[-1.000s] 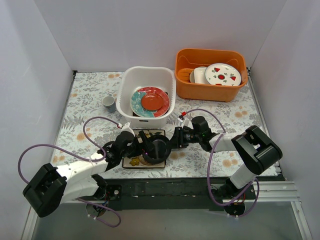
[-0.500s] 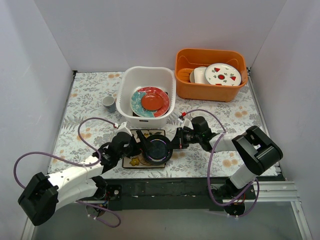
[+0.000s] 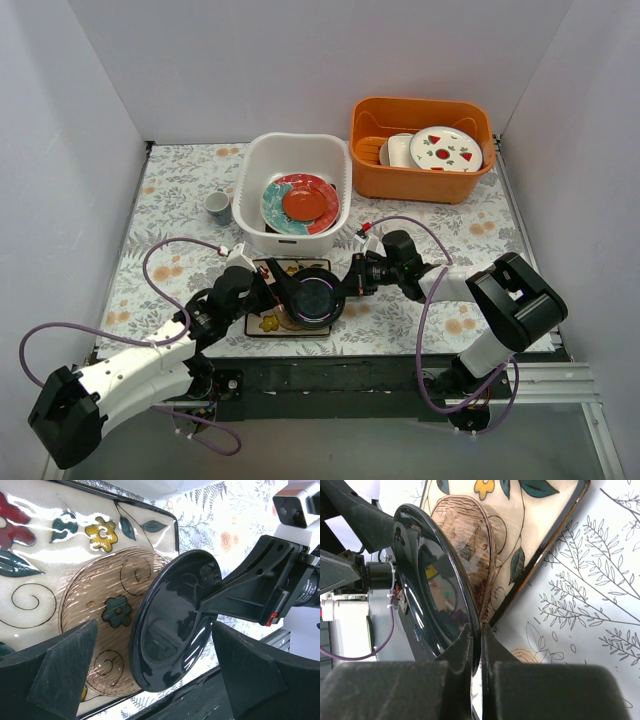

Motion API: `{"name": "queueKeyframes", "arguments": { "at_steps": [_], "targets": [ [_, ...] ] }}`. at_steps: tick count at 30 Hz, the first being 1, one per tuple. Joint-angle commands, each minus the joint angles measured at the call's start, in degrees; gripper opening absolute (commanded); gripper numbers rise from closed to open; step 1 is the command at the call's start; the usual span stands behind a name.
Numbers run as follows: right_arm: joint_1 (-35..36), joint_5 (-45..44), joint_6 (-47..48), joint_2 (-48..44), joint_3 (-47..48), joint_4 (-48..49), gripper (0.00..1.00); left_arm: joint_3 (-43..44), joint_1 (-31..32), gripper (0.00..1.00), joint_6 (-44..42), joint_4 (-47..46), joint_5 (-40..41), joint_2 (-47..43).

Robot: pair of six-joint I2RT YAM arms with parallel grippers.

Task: Place the plates into the plastic bin on the countertop
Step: Pick up the plate at the center of the board.

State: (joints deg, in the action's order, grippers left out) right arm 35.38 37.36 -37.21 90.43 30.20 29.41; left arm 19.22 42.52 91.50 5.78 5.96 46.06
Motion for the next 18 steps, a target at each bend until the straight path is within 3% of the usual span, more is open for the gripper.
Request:
{"name": "queueKeyframes", "arguments": {
  "at_steps": [1,11,18],
  "targets": [
    [0.2,1.4,1.0,-1.1,2.5,0.5,0.01,0.8,0.3,0.98,-0.5,1.8,1.8,-1.8],
    [0.2,0.8,1.6,-2.8,2.3,-1.3,0.01,1.3,0.3,0.98,-1.2,2.6,3.3,-3.9],
    [0.0,-2.2,2.5,-8.2,0.0,-4.6,0.01,1.6,0.3,0.98,-3.6,-2.1,3.9,-3.3]
  ]
}}
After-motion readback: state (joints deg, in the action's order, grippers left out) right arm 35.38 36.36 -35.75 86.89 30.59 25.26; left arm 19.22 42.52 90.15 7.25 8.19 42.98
